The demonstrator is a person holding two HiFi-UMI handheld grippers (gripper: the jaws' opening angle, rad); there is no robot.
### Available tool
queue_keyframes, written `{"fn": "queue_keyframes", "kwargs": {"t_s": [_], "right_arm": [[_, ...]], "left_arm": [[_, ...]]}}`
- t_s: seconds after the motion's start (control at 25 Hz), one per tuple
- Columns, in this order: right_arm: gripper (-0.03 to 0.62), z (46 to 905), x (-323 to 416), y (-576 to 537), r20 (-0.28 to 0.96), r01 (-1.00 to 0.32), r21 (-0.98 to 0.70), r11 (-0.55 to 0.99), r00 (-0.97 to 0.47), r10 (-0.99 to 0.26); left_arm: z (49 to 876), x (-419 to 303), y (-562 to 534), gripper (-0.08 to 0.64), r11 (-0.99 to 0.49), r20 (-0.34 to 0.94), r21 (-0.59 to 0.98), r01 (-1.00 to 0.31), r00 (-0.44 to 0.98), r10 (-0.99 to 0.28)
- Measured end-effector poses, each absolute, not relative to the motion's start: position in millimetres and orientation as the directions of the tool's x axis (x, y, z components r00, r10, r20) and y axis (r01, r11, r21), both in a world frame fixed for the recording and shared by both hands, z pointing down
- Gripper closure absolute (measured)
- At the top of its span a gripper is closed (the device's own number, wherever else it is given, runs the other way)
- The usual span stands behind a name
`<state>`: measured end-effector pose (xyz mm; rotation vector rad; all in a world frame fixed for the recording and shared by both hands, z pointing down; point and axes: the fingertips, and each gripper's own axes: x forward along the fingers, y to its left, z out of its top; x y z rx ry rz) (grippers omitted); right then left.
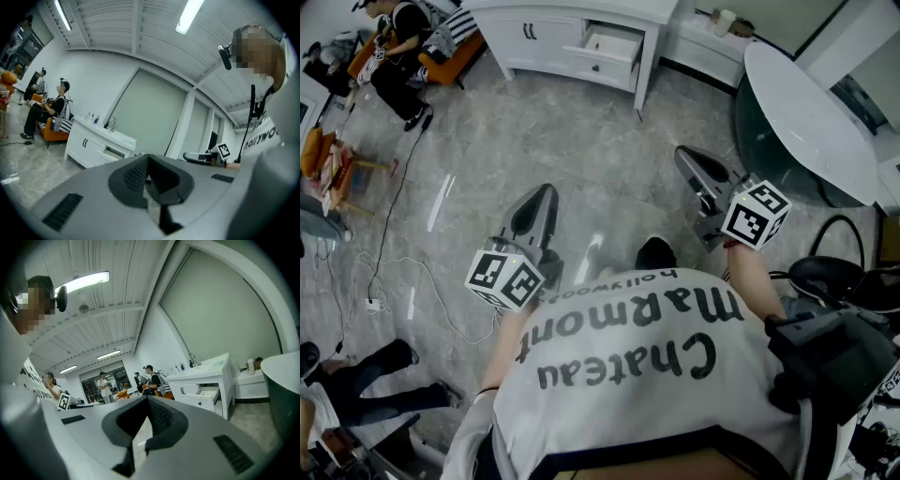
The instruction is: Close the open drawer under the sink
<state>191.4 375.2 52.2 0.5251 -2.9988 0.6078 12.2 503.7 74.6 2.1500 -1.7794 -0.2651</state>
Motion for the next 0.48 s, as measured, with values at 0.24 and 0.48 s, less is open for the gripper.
{"fn": "queue_keyframes", "kwargs": {"t_s": [0.24,0.48], "right_arm": [[0.580,52,187,376,0.099,-0.325,-0.367,0.871,-0.945,-0.311],[0.580,48,179,380,0.086,-0.314,-0.362,0.877,-0.949,-0.304]], "left_arm": [[76,8,507,0.552,-0.148,0.070,0.370,-0.917,0.186,-0.980],[73,-3,519,0.552,-0.126,0.054,0.370,-0.921,0.157,-0.986]]}}
